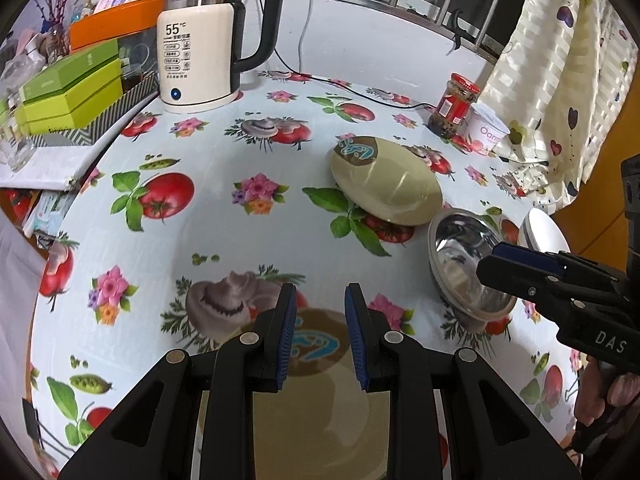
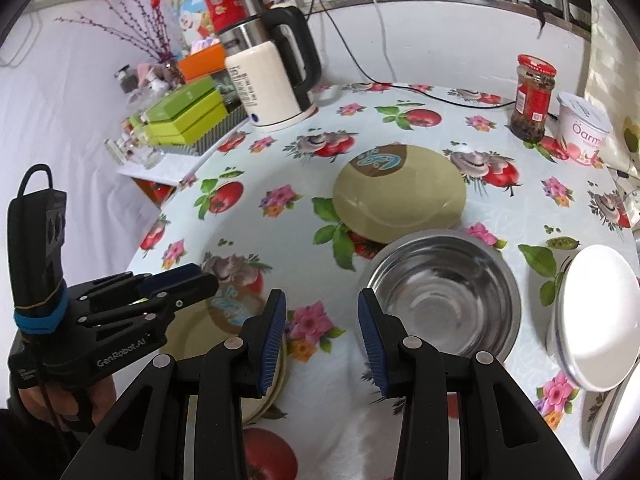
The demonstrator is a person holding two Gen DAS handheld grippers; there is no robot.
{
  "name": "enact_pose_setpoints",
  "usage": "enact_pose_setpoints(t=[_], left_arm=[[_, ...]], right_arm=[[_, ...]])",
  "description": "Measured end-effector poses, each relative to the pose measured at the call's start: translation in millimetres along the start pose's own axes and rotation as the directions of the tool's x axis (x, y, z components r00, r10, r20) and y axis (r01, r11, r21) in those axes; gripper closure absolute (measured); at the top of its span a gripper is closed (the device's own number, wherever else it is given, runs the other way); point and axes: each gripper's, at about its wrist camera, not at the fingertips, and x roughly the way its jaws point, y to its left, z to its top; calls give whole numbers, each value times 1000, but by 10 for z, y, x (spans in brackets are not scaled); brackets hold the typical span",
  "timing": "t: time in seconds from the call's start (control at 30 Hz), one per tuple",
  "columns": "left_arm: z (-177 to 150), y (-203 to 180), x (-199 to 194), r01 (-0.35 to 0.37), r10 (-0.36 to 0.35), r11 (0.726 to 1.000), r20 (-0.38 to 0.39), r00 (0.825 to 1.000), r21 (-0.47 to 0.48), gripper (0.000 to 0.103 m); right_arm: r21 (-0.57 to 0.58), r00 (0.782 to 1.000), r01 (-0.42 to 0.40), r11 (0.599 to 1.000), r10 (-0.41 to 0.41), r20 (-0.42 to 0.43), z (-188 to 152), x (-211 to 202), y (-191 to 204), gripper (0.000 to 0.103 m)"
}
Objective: Organize plates and bowls
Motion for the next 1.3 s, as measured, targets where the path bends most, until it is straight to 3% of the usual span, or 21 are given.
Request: enact_pose_setpoints(t=[0.6,1.3], left_arm=[[432,-62,293,25,-25,1000,-23,999,12,77],[860,-99,870,66,-67,998,-87,994,-10,77]], right_arm=[[59,998,61,996,-62,14,437,95,-505,66],[195,993,87,977,-69,-95,783,619,-1135,68]])
